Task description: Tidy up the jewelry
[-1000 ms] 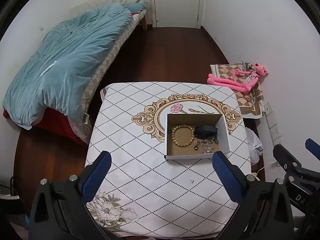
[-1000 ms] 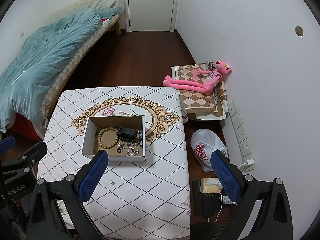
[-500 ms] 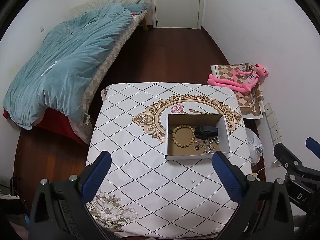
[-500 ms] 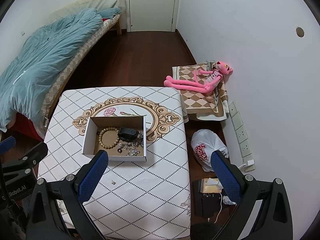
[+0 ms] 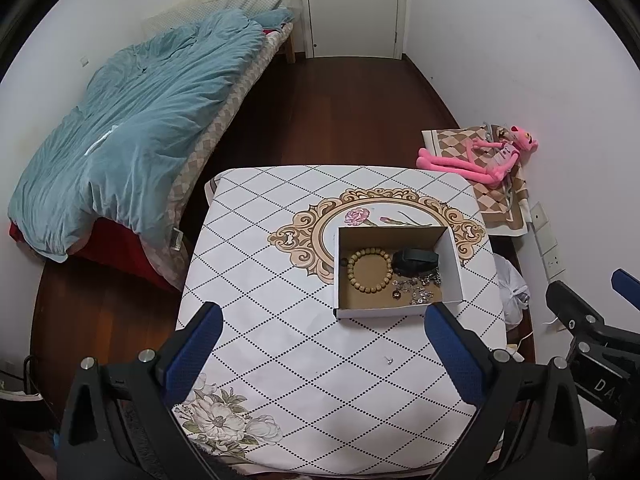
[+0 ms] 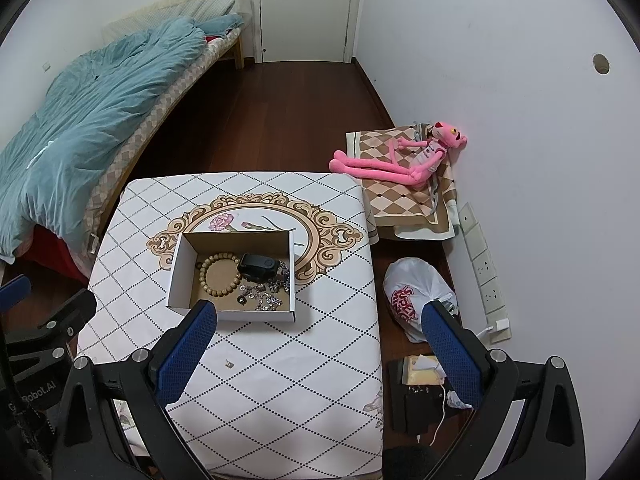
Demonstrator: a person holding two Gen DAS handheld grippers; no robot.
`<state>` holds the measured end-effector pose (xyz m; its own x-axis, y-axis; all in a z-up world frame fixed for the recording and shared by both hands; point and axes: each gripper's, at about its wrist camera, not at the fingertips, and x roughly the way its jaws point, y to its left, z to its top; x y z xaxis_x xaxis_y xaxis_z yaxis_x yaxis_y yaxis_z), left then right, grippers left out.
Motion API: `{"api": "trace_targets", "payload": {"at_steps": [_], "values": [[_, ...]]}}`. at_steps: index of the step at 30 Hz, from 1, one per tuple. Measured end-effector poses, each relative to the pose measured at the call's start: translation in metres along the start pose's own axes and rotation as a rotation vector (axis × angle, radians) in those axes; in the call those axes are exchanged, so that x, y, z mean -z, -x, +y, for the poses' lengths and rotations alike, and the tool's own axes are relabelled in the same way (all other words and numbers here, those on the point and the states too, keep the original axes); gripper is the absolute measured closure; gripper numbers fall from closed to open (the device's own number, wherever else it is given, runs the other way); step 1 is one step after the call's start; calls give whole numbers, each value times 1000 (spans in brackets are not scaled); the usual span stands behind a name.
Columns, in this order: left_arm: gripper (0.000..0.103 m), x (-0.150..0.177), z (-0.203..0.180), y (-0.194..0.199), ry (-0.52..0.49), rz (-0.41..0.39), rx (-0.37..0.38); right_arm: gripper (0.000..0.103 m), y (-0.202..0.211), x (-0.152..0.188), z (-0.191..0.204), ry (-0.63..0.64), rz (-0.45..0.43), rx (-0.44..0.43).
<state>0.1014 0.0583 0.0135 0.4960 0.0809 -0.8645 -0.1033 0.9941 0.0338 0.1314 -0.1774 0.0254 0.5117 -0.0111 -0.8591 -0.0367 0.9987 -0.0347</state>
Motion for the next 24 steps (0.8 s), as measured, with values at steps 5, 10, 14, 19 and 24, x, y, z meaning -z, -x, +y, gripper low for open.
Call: {"api": "trace_targets", "payload": {"at_steps": [5,10,14,19,24], "values": [[0,1,3,0,0,1,-5,0,0,0,1,2,2,-2],[0,2,6,0,-1,-3,-6,0,0,-1,1,4,4,-2],[0,1,9,1,2,-6,-5,0,0,-1,2,3,3,-2],[0,1,10,2,3,-7,-6,0,0,-1,3,4,4,-1],[0,-1,10,2,3,-9,-7,0,-1,-2,2,6,5,-4]]}}
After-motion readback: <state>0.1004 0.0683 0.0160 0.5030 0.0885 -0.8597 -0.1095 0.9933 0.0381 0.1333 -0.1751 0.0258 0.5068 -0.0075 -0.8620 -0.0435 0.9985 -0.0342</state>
